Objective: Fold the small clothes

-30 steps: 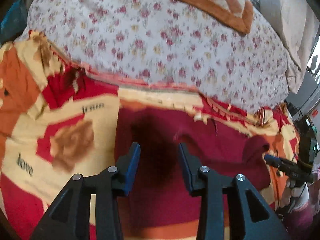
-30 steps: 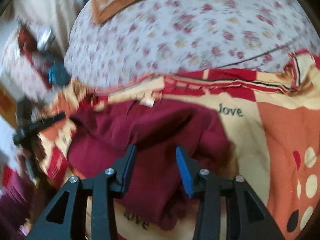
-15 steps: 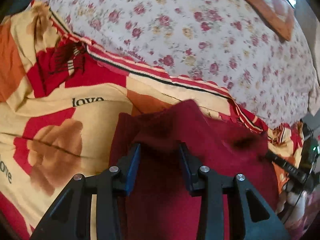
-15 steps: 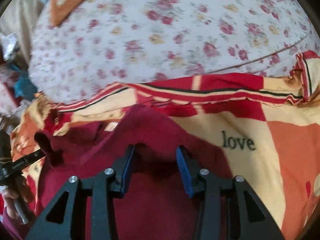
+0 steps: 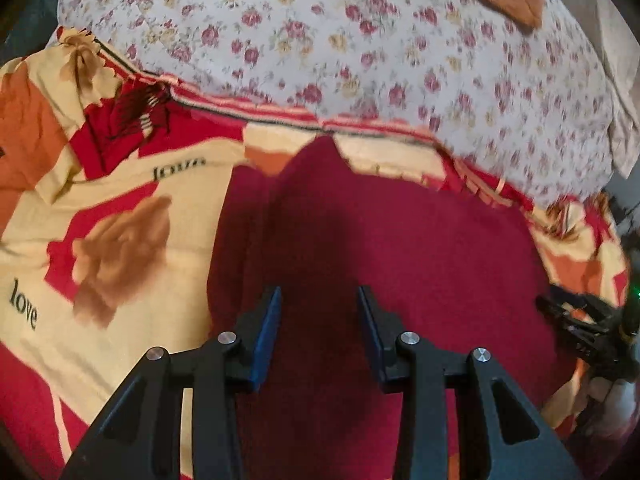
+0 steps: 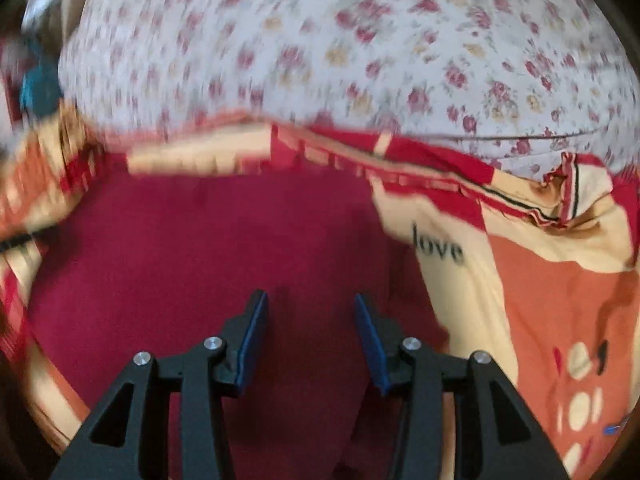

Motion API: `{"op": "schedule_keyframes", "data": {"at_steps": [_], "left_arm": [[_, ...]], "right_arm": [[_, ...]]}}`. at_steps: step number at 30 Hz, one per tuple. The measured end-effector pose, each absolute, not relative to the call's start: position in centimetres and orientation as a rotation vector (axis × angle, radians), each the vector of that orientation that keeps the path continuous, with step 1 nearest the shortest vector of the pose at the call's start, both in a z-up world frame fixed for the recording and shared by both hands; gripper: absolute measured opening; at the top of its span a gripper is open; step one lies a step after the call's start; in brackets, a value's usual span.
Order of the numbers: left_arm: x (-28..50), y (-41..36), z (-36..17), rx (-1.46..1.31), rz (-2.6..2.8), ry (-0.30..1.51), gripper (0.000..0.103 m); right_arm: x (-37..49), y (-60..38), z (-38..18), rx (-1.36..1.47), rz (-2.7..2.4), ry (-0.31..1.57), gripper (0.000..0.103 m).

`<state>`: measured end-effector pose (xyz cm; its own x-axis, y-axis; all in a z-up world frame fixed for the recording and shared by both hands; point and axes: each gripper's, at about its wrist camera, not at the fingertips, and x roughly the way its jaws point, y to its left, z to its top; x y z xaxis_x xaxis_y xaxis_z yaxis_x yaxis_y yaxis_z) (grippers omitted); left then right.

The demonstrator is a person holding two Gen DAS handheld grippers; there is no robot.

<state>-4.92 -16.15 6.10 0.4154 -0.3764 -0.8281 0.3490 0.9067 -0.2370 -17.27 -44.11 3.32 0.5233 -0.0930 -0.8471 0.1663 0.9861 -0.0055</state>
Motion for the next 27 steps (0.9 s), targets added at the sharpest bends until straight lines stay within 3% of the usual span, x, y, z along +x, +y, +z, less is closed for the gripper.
{"op": "schedule_keyframes", "data": {"at_steps": [6, 13, 27], "left_arm": [[-7.7, -16.1, 7.0, 0.034, -0.447, 0.976, 0.017], [-10.9, -16.8, 8.0, 0.092, -0.462, 0.911, 0.017], [-13.2, -16.7, 8.5, 0.096, -0.488, 0.879, 0.017]], "right_arm": [[-19.6, -41.6, 5.8, 0.001, -0.162, 0.952, 0.049], [-21.9, -39.6, 8.7, -0.038, -0.205, 0.871, 0.068], [-23.2, -37.0, 9.4, -0.077, -0.209, 0.867, 0.071]]}}
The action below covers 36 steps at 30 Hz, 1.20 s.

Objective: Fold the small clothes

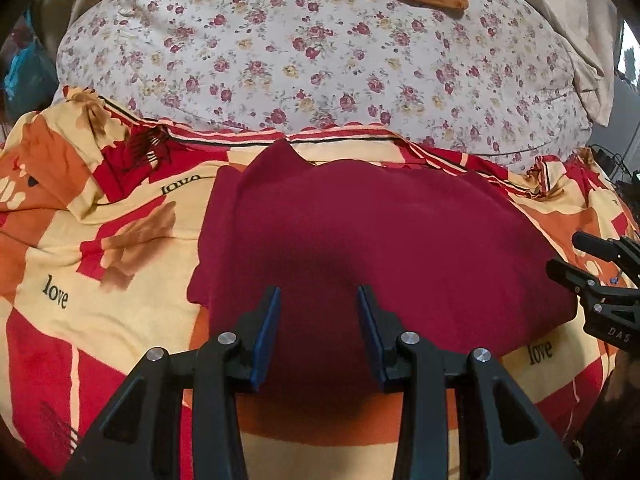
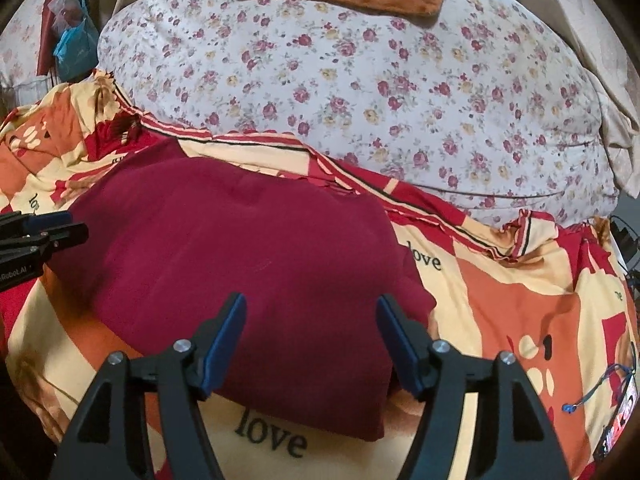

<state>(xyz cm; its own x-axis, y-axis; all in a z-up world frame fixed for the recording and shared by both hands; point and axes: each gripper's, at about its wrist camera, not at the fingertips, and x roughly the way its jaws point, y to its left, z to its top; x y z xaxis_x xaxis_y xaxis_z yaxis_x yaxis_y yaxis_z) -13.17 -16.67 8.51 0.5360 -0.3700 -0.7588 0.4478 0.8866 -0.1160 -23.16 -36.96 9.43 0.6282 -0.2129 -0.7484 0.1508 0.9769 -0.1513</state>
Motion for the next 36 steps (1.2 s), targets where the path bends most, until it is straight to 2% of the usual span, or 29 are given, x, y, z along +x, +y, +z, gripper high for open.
{"op": "schedule_keyframes", "data": {"at_steps": [14, 22, 32, 36], "left_arm": [[-12.5, -14.2, 7.1, 0.058, -0.438, 0.912, 0.017], [-12.4, -14.2, 8.1, 0.083, -0.419, 0.864, 0.017], [-11.2, -13.9, 5.6, 0.101, -0.368, 0.939, 0.018], [-11.2, -13.9, 5.5, 0.097, -0.367, 0.943, 0.019]], "right_arm": [[-21.9, -36.7, 7.9, -0.071, -0.202, 0.931, 0.071], [-21.5, -37.4, 7.5, -0.026, -0.195, 0.941, 0.071], [-22.6, -42.0, 6.1, 0.121, -0.208, 0.956, 0.068], [-22.9, -41.9, 5.2, 0.099, -0.181, 0.974, 0.068]]}}
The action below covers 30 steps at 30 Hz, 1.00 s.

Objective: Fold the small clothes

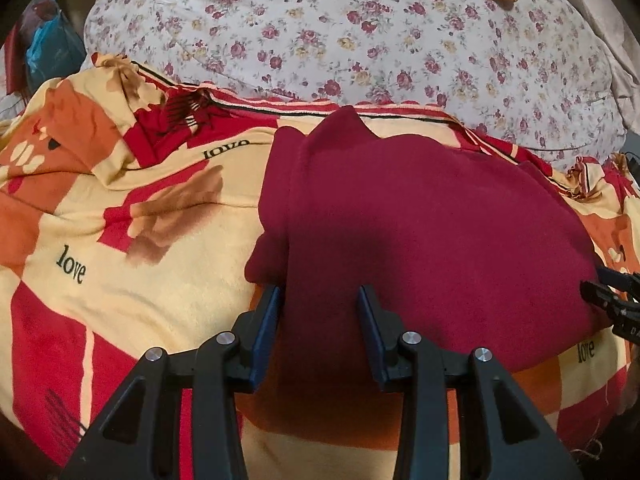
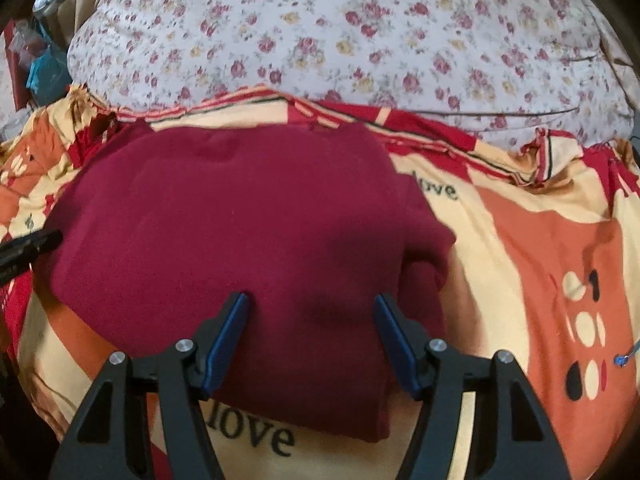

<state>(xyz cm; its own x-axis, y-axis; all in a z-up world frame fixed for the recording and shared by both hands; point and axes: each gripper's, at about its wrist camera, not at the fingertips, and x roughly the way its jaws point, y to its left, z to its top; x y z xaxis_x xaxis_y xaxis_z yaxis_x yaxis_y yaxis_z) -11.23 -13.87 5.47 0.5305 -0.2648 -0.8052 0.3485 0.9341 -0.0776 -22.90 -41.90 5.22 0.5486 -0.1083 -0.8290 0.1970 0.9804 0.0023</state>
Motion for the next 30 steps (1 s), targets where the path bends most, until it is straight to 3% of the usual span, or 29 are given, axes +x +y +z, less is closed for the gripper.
{"op": "schedule_keyframes", "data": {"at_steps": [11, 21, 30], "left_arm": [[-11.4, -13.6, 6.2, 0.078, -0.375, 0.942, 0.019], [-11.2, -13.4, 6.4, 0.061, -0.378, 0.943, 0.019], [-10.8, -13.5, 6.1, 0.029, -0.385, 0.95, 0.019]], "right_arm": [[-22.4, -40.5, 8.7, 0.107, -0.116, 0.938, 0.068], [-21.2, -43.1, 5.7, 0.163, -0.182, 1.011, 0.068], [-20.2, -40.4, 7.6, 0.16, -0.098, 0.985, 0.069]]}}
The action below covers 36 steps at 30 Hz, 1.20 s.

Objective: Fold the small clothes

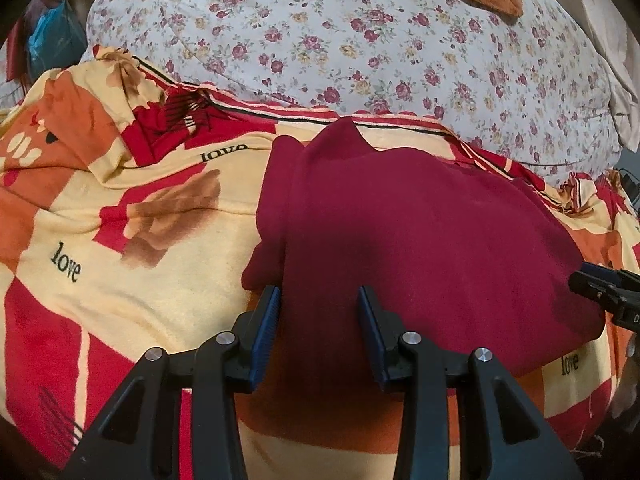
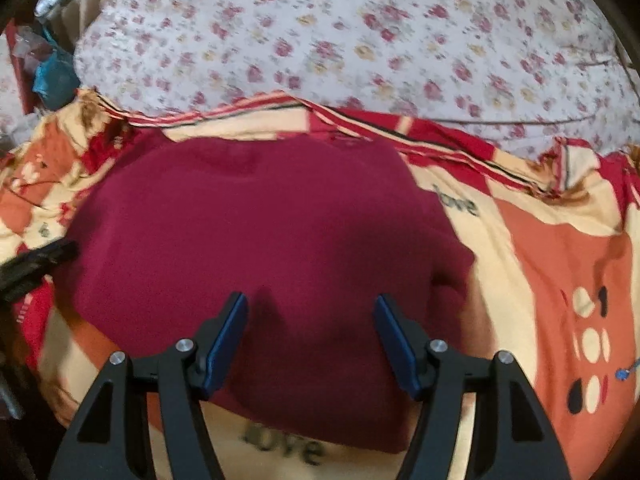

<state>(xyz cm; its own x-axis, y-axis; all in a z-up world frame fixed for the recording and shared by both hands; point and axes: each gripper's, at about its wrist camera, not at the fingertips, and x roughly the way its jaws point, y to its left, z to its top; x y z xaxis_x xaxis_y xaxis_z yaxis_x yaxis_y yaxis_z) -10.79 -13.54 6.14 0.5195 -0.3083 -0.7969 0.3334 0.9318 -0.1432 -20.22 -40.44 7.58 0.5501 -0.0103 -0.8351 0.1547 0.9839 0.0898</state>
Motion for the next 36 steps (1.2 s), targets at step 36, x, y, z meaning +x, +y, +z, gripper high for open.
{"op": "schedule_keyframes", "data": {"at_steps": [36], "left_arm": [[-9.0, -9.3, 2.9, -0.372, -0.532, 0.972, 0.037]], "right_arm": [[1.8, -17.4, 2.7, -0.081, 0.18, 1.106, 0.082]]}}
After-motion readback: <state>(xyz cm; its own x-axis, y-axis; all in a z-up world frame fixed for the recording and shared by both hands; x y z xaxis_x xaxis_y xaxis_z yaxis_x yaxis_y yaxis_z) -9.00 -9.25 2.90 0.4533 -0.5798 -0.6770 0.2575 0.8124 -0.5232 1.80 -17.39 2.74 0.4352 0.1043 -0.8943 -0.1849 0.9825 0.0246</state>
